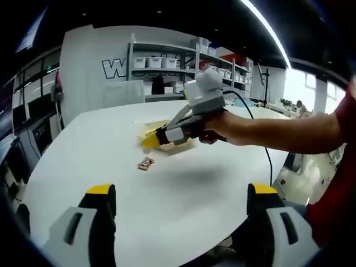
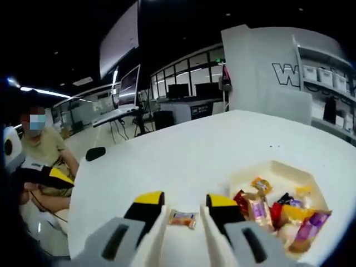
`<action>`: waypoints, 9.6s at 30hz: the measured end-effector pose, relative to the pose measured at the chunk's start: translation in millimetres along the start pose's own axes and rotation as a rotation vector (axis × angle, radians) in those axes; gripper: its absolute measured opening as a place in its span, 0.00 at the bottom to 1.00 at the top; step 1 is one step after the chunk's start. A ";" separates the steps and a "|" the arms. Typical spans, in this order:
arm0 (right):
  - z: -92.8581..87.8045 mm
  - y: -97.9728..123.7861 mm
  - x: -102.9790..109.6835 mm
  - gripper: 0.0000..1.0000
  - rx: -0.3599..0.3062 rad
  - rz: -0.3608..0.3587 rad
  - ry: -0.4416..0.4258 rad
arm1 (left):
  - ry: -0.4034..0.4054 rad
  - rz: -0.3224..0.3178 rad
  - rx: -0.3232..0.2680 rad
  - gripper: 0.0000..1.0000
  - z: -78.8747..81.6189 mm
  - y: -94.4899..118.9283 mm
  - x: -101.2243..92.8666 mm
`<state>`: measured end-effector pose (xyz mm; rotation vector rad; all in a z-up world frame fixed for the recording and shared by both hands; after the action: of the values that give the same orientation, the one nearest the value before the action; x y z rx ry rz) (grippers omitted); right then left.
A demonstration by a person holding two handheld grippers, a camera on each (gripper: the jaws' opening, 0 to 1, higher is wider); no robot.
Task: Place the target food into the container with the food tongs after gripping and lifting it, then release it inside without dropping or visibly crushing the food.
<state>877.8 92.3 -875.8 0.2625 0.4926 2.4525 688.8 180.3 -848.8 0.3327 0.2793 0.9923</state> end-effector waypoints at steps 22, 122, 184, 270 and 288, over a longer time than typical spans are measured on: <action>-20.9 -20.7 7.2 0.25 0.044 -0.012 0.084 | 0.003 0.009 -0.006 0.96 0.6 2.9 3.0; 34.7 60.6 -70.5 0.17 -0.073 -0.156 0.000 | -0.016 -0.004 -0.009 0.99 6.5 -0.5 -7.1; 38.1 86.4 -105.2 0.25 -0.192 -0.233 -0.075 | -0.049 -0.028 0.023 0.97 4.9 -11.1 -11.4; -37.2 164.9 5.9 0.25 -0.228 0.002 -0.076 | -0.164 -0.240 -0.011 0.78 7.4 -50.6 -34.8; -45.2 162.8 35.2 0.25 -0.225 0.156 -0.052 | -0.098 -0.401 -0.110 0.41 8.9 -58.8 -41.1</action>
<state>749.4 -19.7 -848.3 0.2784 0.1769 2.6181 715.9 114.3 -860.7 0.2126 0.1910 0.5916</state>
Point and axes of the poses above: the point that each gripper's makers call its tool centre point, and the gripper's own axes: y roughly backward along the fingers, x roughly to its left, z roughly out of its top, the point moved 7 cm from there along y, roughly backward along the fingers, and after that the axes turned 4 degrees about -z, right-handed, at the moved point
